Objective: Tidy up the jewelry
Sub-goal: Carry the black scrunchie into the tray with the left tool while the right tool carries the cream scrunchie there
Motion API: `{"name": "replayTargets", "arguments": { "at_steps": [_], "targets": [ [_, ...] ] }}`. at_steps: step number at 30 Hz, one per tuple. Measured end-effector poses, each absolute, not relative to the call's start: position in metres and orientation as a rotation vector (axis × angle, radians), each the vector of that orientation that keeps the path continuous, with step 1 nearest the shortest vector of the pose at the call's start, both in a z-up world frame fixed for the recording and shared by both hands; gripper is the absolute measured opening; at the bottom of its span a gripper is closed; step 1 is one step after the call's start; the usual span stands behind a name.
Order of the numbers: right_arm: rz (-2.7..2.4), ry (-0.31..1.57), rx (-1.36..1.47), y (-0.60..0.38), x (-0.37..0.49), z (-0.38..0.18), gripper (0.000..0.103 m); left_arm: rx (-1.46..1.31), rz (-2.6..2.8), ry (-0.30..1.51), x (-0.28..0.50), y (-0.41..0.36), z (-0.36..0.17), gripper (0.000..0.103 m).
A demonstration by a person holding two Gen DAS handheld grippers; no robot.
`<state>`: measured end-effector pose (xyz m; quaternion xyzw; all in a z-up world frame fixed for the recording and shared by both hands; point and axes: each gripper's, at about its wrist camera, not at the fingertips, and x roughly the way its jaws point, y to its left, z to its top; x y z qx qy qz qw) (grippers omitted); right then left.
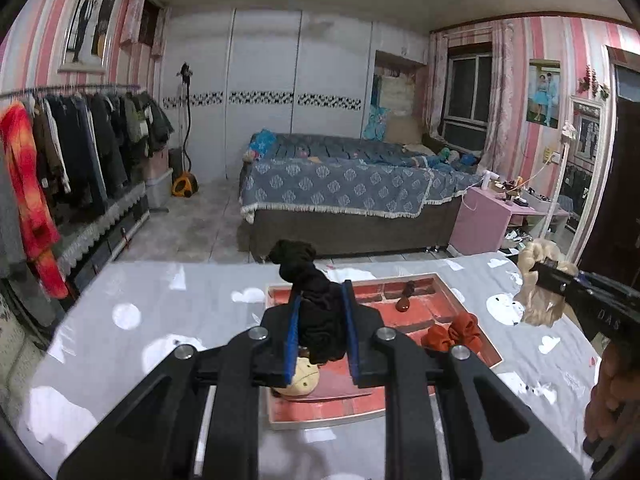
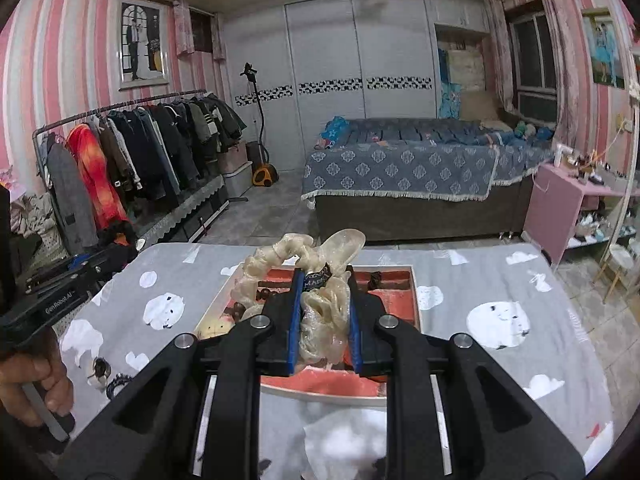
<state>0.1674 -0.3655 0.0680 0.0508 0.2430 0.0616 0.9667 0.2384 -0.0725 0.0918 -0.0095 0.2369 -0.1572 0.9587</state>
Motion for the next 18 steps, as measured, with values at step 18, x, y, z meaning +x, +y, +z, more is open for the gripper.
{"name": "replayTargets", "arguments": {
  "at_steps": [18],
  "targets": [
    [0.051,0.608,0.084,-0.372,0.264,-0.013,0.02,0.021,-0.264,0.631,0.33,-0.119,-0.007,0.019]
  ]
}}
